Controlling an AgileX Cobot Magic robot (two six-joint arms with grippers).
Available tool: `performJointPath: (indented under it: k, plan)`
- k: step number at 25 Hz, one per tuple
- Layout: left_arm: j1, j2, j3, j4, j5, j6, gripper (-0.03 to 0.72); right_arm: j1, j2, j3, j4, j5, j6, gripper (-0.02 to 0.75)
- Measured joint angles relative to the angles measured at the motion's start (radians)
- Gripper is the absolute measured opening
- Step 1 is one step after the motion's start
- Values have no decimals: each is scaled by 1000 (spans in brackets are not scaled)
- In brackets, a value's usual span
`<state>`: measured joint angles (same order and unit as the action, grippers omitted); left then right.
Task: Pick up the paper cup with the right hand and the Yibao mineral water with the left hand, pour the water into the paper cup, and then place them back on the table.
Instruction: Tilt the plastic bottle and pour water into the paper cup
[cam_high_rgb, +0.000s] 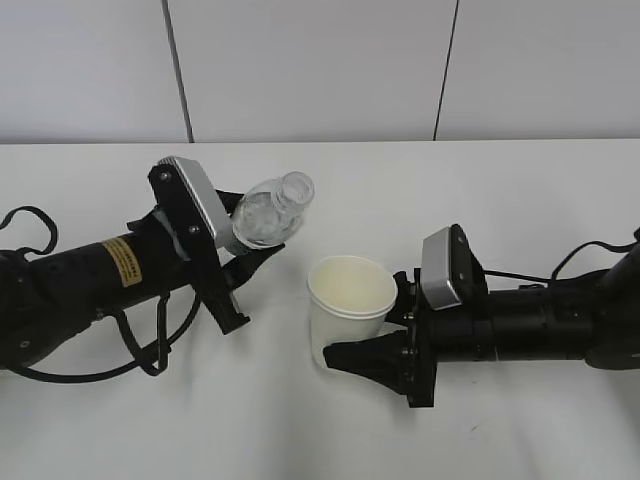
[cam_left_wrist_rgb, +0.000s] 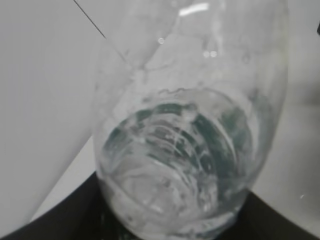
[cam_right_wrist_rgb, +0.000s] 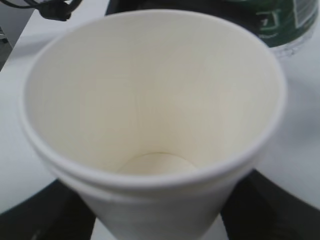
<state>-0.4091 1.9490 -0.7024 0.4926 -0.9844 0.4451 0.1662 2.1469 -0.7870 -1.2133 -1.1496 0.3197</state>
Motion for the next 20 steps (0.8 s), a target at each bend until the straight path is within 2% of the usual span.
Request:
performJointPath:
  k: [3, 10, 16, 20]
  plan:
    - [0, 0, 0, -22, -6, 113, 381, 11, 0, -16, -9, 0, 0, 524]
    - [0, 0, 0, -88, -107, 275, 378, 43, 0, -22, -11, 23, 0, 524]
    - [0, 0, 0, -102, -113, 424, 377, 50, 0, -47, -11, 30, 0, 524]
    - [0, 0, 0, -104, -114, 506, 377, 50, 0, -78, -67, 25, 27, 524]
